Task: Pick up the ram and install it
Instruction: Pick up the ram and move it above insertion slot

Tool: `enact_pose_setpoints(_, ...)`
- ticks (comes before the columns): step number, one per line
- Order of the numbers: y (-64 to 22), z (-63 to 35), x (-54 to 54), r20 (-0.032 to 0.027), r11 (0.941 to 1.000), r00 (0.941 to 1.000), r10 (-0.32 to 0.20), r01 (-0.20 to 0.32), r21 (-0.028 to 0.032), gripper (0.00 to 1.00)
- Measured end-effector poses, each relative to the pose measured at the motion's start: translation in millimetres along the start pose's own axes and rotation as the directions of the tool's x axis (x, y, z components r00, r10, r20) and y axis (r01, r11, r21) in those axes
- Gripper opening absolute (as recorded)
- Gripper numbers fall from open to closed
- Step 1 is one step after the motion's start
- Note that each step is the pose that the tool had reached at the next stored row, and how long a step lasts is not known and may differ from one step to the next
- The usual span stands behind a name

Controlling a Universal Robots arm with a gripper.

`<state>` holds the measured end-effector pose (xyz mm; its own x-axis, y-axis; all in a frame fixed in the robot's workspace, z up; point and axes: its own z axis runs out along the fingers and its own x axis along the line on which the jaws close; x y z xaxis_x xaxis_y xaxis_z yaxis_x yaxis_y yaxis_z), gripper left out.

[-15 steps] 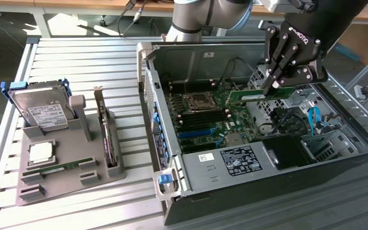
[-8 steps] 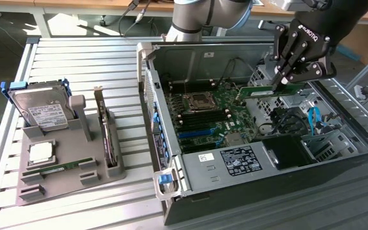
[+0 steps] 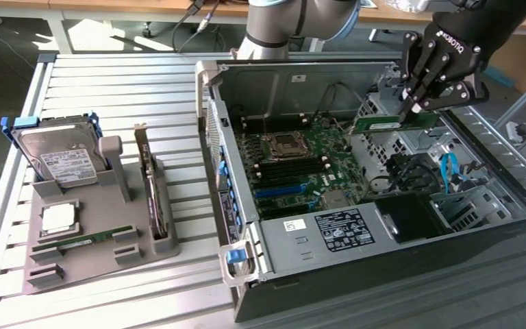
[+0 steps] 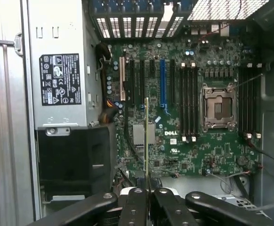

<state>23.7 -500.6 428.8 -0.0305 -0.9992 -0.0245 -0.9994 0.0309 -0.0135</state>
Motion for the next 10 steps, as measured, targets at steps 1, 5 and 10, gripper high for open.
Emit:
enact_pose_setpoints(1,-2.8,0.2,-2.0,0.0,1.0,1.0,0.0,0.0,0.0,0.12)
enact_pose_setpoints(5,-14.5,0.9,-12.0,-0.0002,1.0,1.0,0.0,0.0,0.0,0.12)
enact_pose_setpoints(10,-18.7,1.1,-15.4,0.0001,1.0,1.0,-0.001,0.001,0.0,0.12)
